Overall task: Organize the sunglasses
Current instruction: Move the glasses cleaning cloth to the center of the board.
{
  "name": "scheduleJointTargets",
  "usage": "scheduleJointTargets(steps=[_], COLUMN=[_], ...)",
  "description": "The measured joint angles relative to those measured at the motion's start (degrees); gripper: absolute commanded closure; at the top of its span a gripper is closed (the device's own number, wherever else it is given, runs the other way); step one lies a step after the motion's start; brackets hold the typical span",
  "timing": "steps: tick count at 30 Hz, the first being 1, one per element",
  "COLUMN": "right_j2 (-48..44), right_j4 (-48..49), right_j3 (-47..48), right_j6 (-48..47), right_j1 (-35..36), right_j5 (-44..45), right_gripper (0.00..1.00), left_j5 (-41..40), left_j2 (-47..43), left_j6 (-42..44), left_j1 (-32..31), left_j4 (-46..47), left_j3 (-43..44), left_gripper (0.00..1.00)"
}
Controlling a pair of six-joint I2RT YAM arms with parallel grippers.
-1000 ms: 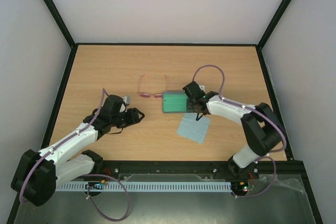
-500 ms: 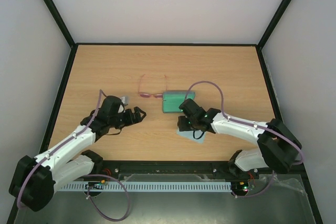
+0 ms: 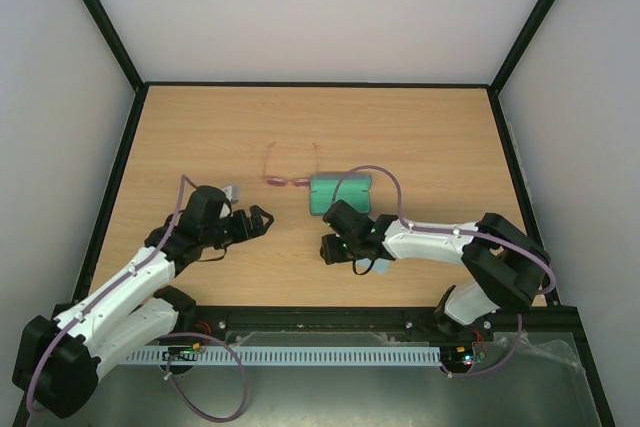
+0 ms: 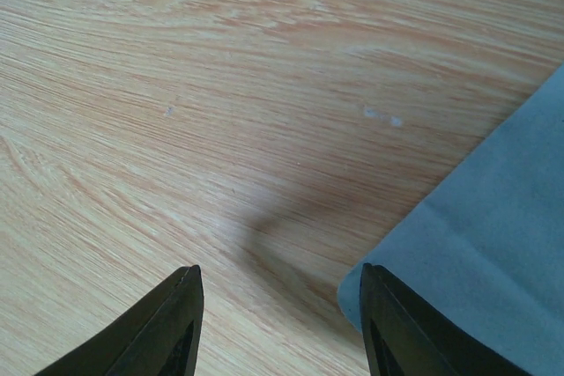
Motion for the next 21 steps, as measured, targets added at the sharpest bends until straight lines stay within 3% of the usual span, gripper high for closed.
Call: scheduleJointTargets(steps=[9,21], right_j2=[0.6,3.0], right_j4=[1.1,4.8], right_j3=[0.2,1.2], right_j6=[1.1,4.1], right_j1=[1.6,13.5], right_j5=[0.4,1.6], right_gripper=[0.51,0.51], left_j5=[-0.3,-1.1], left_j2=[-1.1,-3.8], left_j6=[-0.1,-0.2], left_j1=[0.0,0.0], left_j4=[-1.0,-3.4], left_j3=[0.0,0.0], left_gripper=[0.01,0.01])
